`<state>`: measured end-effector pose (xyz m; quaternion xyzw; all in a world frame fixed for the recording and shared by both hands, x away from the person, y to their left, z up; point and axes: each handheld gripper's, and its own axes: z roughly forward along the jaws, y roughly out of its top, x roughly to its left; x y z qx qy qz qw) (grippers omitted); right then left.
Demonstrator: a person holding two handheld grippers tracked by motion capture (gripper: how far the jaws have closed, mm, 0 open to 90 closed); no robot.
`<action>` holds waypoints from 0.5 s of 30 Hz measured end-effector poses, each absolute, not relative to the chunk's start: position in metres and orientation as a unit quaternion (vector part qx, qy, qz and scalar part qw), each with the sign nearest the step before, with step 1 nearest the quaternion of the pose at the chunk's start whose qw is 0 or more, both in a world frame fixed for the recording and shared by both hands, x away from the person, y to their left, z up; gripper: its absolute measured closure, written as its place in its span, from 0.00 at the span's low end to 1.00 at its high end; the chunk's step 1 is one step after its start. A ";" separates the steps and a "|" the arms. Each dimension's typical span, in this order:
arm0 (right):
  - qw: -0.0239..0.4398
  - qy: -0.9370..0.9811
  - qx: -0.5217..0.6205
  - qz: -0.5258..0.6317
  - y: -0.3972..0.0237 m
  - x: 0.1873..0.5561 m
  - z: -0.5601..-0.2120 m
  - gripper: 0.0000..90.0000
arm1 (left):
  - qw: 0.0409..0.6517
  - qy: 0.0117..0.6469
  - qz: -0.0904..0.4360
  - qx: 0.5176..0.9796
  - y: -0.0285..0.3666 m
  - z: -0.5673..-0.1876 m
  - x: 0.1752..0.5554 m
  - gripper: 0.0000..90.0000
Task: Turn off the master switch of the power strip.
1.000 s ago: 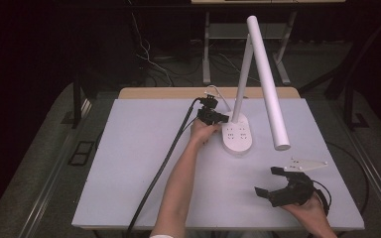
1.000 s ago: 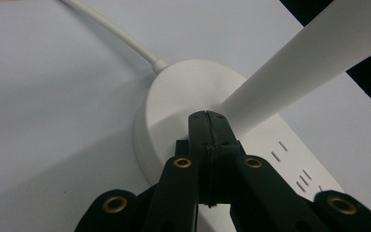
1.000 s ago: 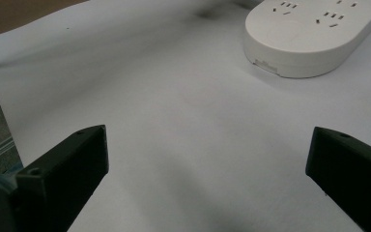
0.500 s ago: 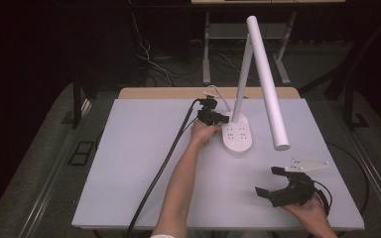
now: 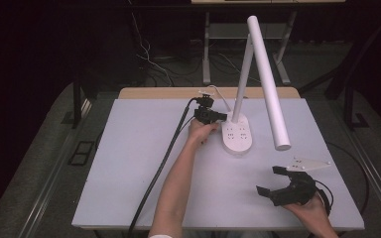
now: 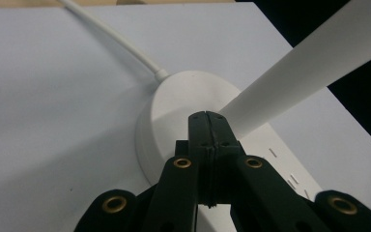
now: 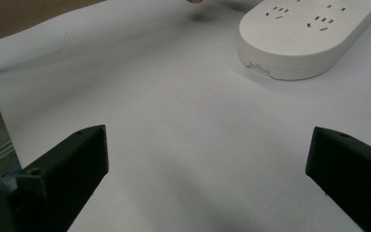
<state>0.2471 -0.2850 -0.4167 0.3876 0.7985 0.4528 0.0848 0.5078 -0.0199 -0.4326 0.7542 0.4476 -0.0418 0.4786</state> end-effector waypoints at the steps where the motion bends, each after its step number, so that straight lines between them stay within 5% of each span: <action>1: 0.085 0.798 0.388 0.453 -0.285 0.247 -0.417 0.01 | 0.478 0.441 -0.040 0.759 -0.019 -0.431 0.507 1.00; 15: 0.085 0.799 0.387 0.452 -0.284 0.248 -0.417 0.01 | 0.503 0.419 -0.002 0.756 0.008 -0.410 0.494 0.95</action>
